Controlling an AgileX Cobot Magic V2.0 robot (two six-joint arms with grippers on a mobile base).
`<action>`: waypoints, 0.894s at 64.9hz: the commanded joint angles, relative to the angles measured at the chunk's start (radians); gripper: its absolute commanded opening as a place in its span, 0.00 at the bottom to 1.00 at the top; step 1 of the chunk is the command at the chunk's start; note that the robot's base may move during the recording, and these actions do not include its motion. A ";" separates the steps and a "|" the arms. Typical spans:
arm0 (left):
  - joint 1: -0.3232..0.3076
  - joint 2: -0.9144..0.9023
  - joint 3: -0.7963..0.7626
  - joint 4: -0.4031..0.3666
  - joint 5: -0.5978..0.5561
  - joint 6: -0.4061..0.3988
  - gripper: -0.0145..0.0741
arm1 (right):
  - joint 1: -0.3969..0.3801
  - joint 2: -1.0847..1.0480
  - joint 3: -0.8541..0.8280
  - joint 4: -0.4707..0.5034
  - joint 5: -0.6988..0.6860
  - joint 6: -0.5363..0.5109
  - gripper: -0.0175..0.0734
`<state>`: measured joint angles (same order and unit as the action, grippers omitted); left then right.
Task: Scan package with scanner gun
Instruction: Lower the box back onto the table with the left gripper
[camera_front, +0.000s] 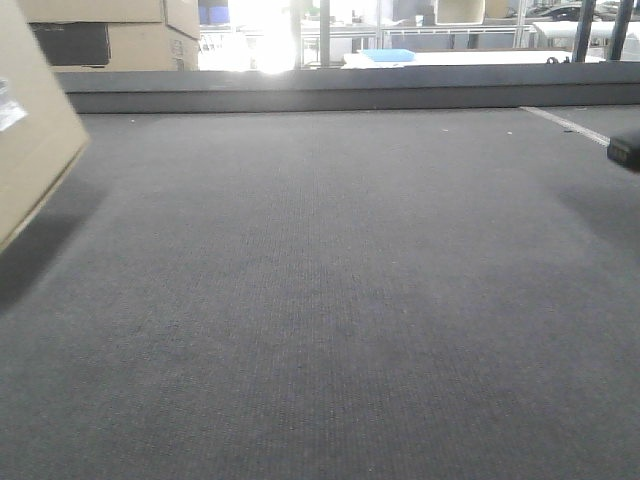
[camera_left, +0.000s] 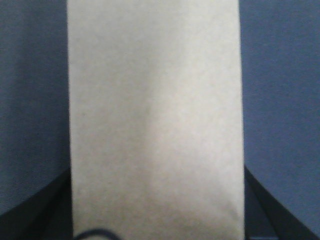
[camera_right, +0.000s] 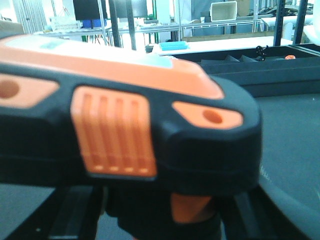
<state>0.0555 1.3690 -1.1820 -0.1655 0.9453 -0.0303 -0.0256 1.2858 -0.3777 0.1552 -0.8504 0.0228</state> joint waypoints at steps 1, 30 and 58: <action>0.012 -0.014 -0.007 -0.005 0.015 0.057 0.04 | 0.000 0.008 0.043 -0.007 -0.181 0.059 0.39; 0.012 -0.014 -0.007 -0.004 0.001 0.083 0.04 | 0.000 0.213 0.069 -0.072 -0.371 0.167 0.39; 0.012 -0.014 -0.007 -0.007 0.003 0.083 0.04 | 0.000 0.289 0.069 -0.074 -0.371 0.167 0.39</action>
<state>0.0646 1.3690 -1.1820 -0.1632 0.9637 0.0513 -0.0256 1.5791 -0.3069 0.0848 -1.1591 0.1851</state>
